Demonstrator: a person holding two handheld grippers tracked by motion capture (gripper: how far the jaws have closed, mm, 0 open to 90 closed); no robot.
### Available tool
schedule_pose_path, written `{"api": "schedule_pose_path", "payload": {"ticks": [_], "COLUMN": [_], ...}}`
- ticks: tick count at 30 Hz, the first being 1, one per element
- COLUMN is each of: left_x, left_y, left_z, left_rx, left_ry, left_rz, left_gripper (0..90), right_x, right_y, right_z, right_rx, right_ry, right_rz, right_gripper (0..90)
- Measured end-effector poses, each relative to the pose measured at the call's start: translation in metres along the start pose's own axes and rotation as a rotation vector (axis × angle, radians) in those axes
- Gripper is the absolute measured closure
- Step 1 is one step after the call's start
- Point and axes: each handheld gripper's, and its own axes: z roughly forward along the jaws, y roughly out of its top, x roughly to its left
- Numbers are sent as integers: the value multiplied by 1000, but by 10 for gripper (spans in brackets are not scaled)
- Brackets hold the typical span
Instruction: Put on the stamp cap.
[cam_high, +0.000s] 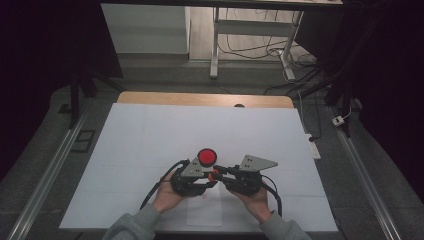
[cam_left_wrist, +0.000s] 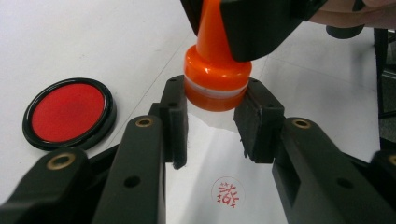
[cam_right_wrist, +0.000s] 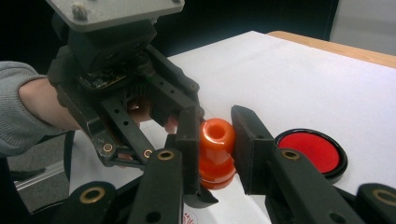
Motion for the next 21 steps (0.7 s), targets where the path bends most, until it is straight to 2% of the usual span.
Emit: {"api": "schedule_pose_path", "payload": {"ticks": [11,21], "left_x": [0,-3], "left_y": [0,1], "left_z": [-1,-2], "left_rx": [4,2], "left_ry": [4,26], "left_rz": [7,23], "left_gripper": [647,649], "right_x": [0,-1], "right_y": [0,-1], "right_z": [0,0], "right_rx": [1,-3], "right_ry": [0,6], "right_rz": [5,15], "right_gripper": [724,725]}}
